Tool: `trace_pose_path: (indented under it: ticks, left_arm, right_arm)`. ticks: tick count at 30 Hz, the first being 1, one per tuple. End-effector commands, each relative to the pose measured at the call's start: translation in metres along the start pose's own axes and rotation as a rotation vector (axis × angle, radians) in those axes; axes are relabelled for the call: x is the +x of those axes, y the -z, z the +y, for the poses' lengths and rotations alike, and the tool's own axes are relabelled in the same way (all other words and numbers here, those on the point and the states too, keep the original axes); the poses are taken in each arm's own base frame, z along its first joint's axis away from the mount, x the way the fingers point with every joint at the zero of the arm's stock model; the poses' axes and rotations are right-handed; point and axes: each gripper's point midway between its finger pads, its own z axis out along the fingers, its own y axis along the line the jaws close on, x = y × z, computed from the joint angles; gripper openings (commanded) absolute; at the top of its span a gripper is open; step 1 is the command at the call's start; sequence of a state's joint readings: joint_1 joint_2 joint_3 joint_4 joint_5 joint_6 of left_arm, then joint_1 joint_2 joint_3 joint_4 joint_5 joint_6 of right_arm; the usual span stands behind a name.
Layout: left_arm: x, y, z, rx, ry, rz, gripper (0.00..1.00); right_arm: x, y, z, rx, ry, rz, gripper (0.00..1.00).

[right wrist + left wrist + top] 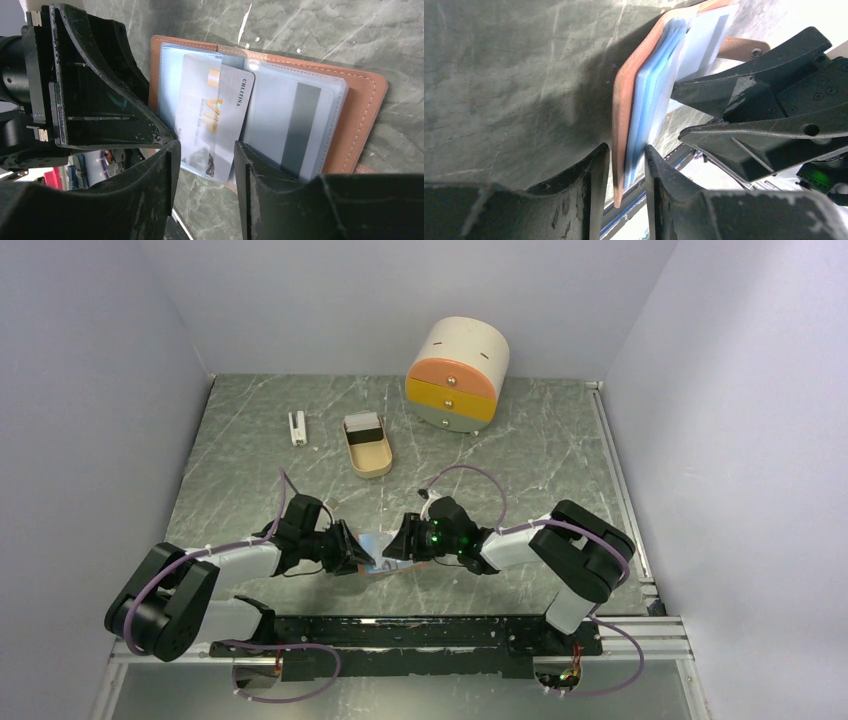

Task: Put the credit cards into the card holder
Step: Insert the credit card into the card holder.

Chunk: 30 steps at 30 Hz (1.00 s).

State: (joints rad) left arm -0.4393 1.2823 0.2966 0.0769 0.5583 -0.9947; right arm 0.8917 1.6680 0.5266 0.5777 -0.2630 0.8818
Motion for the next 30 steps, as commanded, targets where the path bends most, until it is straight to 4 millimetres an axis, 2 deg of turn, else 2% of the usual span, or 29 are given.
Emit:
trace_pose_path:
  ticks: [1, 7, 16, 30]
  left_arm:
    - [-0.003, 0.003, -0.02, 0.086, -0.003, -0.009, 0.38]
    - [-0.006, 0.008, -0.022, 0.091, 0.003, -0.04, 0.37]
    - [-0.006, 0.002, -0.015, 0.078, 0.009, -0.025, 0.37]
    - [-0.006, -0.003, -0.011, 0.068, 0.009, -0.014, 0.36]
  right_arm:
    - [-0.005, -0.004, -0.007, 0.051, -0.015, -0.024, 0.5]
    - [-0.009, -0.01, -0.003, 0.04, -0.04, -0.03, 0.51]
    - [-0.015, -0.017, 0.023, -0.082, -0.087, -0.038, 0.47]
    - [-0.008, -0.016, 0.038, -0.195, -0.147, -0.042, 0.42]
